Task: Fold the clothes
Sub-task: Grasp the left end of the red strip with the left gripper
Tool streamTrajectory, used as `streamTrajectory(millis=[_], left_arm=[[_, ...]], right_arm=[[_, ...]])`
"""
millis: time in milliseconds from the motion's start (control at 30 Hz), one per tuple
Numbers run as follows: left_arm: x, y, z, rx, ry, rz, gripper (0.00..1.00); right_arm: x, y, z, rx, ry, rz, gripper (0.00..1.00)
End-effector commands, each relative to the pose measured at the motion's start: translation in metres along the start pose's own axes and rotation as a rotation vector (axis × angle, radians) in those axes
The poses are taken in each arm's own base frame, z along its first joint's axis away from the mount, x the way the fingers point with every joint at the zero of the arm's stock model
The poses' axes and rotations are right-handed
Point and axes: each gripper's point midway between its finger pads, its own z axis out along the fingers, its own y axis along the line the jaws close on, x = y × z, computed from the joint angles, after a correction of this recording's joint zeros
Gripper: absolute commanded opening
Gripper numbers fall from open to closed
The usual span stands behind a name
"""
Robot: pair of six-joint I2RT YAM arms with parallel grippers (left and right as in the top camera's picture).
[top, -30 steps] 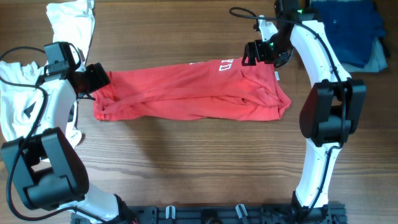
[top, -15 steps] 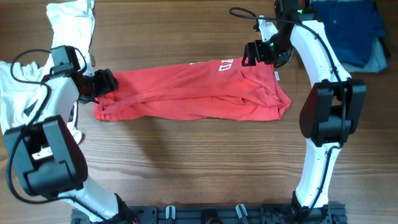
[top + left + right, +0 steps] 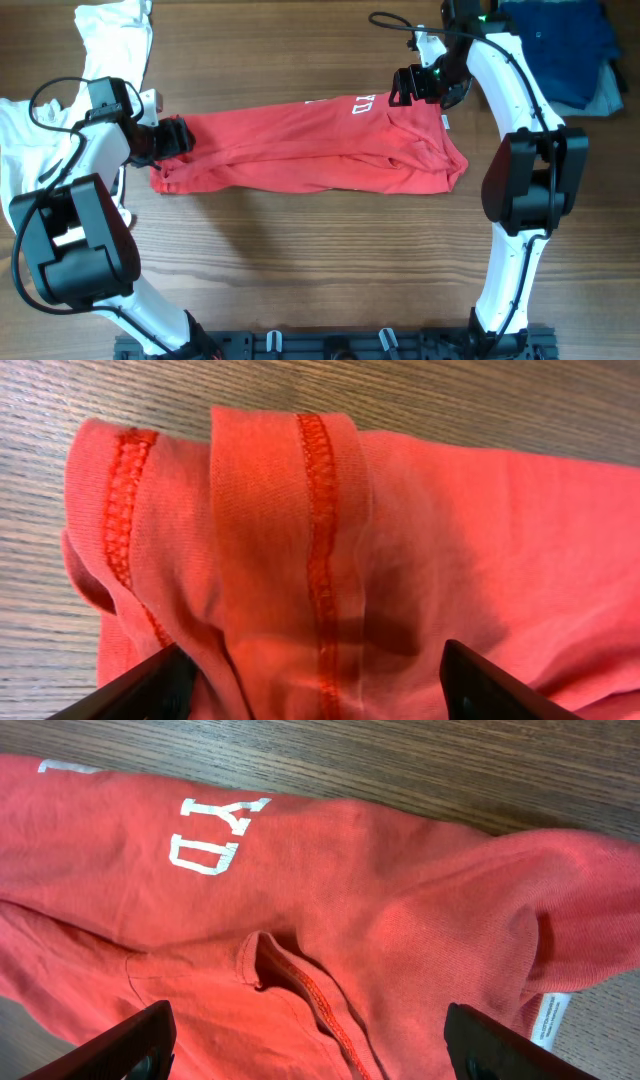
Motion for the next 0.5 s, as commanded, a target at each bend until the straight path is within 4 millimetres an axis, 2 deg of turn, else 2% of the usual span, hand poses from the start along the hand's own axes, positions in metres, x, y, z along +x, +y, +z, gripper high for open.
streamTrajectory(millis=[0,167,467], left_arm=[[0.000,0.008,-0.005,-0.062,-0.006,0.045,0.82],[-0.006,0.021,-0.024,-0.165,-0.037,0.051,0.86],[0.000,0.029,-0.016,-0.200,-0.007,0.045,0.89]], right_arm=[[-0.006,0.007,-0.015,-0.015,-0.039,-0.011,0.87],[-0.007,0.007,-0.015,-0.015,-0.040,-0.008,0.87],[-0.006,0.007,-0.015,-0.015,-0.039,0.010,0.87]])
